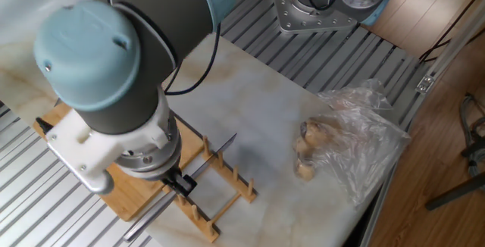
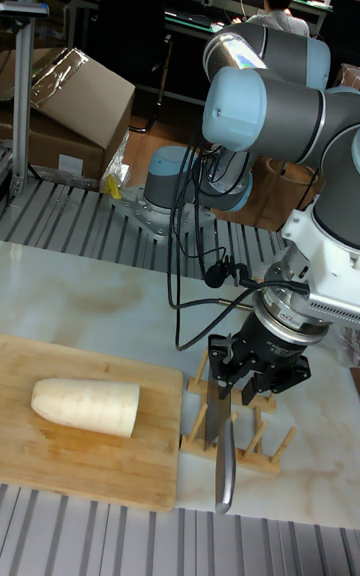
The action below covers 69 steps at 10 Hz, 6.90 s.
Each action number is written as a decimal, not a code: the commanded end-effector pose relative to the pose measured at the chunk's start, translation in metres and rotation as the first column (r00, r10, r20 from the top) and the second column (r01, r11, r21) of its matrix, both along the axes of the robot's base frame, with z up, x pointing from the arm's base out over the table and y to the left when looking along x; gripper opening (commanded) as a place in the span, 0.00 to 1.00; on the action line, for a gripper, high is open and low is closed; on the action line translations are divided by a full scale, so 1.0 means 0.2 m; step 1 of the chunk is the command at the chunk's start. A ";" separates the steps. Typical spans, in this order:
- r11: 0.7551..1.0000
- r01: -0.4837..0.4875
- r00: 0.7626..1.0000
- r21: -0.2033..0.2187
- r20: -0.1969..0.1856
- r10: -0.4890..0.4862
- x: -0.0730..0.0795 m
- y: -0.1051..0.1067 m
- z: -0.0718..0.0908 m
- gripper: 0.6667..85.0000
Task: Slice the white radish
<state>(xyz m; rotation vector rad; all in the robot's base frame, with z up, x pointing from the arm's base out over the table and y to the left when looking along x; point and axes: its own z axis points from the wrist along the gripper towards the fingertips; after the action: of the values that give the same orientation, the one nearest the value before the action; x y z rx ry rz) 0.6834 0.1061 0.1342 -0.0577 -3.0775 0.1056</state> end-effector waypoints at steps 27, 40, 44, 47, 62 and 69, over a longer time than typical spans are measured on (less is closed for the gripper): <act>0.997 0.020 0.999 -0.070 0.037 -0.018 -0.21 0.05 -0.32 0.30; 0.995 0.028 0.998 -0.091 0.058 -0.022 -0.19 0.04 -0.36 0.27; 0.994 0.031 0.998 -0.104 0.050 -0.026 -0.20 0.04 -0.36 0.27; 0.994 0.036 0.998 -0.104 0.049 -0.031 -0.19 0.05 -0.36 0.26; 0.993 0.061 0.997 -0.106 0.049 -0.056 -0.20 0.05 -0.37 0.06; 0.995 0.060 0.997 -0.082 0.063 -0.055 -0.17 0.07 -0.17 0.01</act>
<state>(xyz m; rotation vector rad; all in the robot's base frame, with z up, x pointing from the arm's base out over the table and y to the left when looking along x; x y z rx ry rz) 0.6458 0.1177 0.0803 -0.1519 -3.1160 0.2651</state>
